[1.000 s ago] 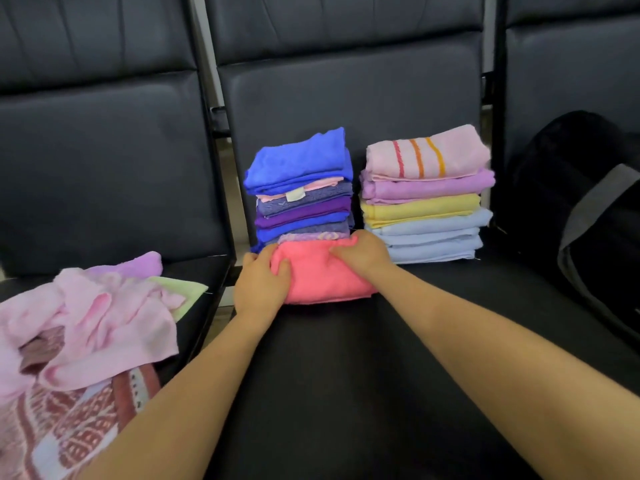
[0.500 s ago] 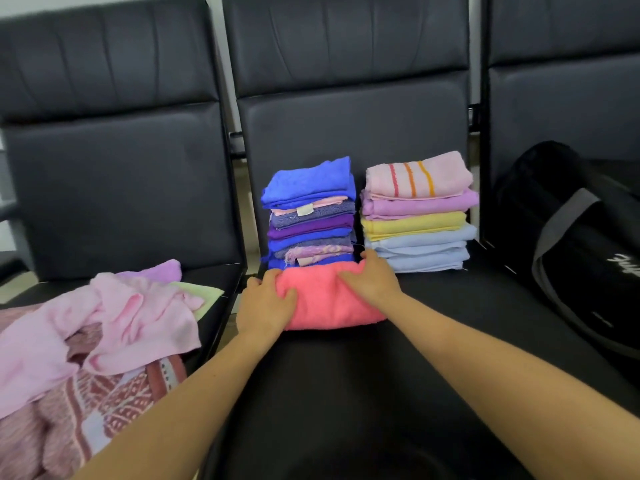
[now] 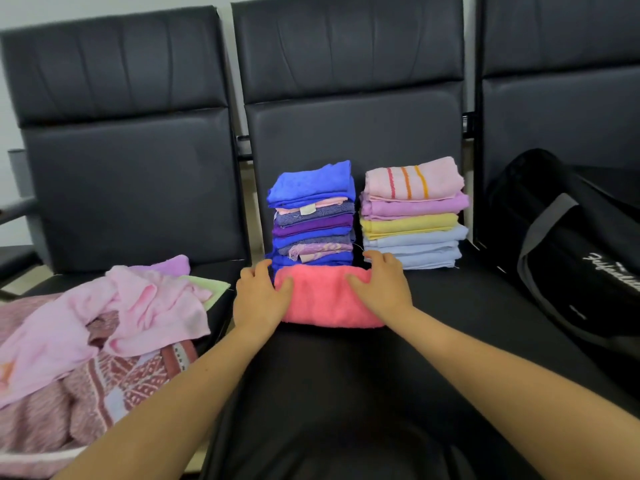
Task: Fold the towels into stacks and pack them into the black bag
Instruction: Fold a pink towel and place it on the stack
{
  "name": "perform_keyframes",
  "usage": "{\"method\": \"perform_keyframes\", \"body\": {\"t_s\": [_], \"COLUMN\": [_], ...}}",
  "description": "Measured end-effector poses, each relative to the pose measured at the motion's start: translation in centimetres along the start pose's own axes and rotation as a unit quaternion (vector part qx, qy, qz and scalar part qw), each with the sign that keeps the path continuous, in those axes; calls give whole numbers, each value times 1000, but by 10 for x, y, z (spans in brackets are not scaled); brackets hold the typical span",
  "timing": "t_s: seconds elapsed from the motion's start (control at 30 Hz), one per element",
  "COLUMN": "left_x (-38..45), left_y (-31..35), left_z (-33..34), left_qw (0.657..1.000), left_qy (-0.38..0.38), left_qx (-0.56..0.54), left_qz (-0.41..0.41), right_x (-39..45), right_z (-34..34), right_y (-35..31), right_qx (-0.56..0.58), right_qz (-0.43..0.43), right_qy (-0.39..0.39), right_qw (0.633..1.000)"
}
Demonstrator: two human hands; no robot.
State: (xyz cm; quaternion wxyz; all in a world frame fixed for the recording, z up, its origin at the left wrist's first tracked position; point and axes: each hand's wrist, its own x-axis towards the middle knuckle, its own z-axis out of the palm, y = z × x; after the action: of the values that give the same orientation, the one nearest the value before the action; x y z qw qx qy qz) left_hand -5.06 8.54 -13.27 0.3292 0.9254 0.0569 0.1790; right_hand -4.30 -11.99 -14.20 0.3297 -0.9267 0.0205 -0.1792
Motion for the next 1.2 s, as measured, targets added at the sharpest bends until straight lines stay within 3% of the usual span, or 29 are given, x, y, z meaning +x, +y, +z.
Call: {"method": "perform_keyframes", "body": {"t_s": [0.2, 0.33, 0.43, 0.57, 0.73, 0.8, 0.93, 1.1, 1.2], "left_x": [-23, -45, -58, -70, -71, -73, -73, -73, -74], "left_y": [-26, -76, -124, -186, -255, -267, -273, -277, -275], "left_z": [-67, -128, -167, -206, -217, -209, -195, -192, -191], "left_qw": [999, 999, 996, 981, 968, 970, 967, 964, 964], "left_qy": [32, 34, 79, 145, 104, 90, 143, 172, 178], "left_qx": [-32, -3, 29, 101, 54, 53, 97, 83, 84], "left_qz": [6, 10, 3, -82, -224, -218, -190, -184, -181], "right_x": [-34, -64, -77, -92, -72, -54, -15, 9, 5], "right_z": [2, 31, 67, 112, 155, 166, 192, 228, 230], "right_y": [-67, -126, -168, -214, -260, -276, -300, -309, -307], "right_qx": [103, 167, 143, 133, 117, 113, 94, 90, 167], "right_qz": [-79, -90, -110, -131, -155, -147, -121, -9, 17], "right_qy": [-31, -121, -186, -253, -228, -194, -147, -252, -257], "right_qw": [991, 974, 966, 949, 954, 963, 977, 964, 952]}}
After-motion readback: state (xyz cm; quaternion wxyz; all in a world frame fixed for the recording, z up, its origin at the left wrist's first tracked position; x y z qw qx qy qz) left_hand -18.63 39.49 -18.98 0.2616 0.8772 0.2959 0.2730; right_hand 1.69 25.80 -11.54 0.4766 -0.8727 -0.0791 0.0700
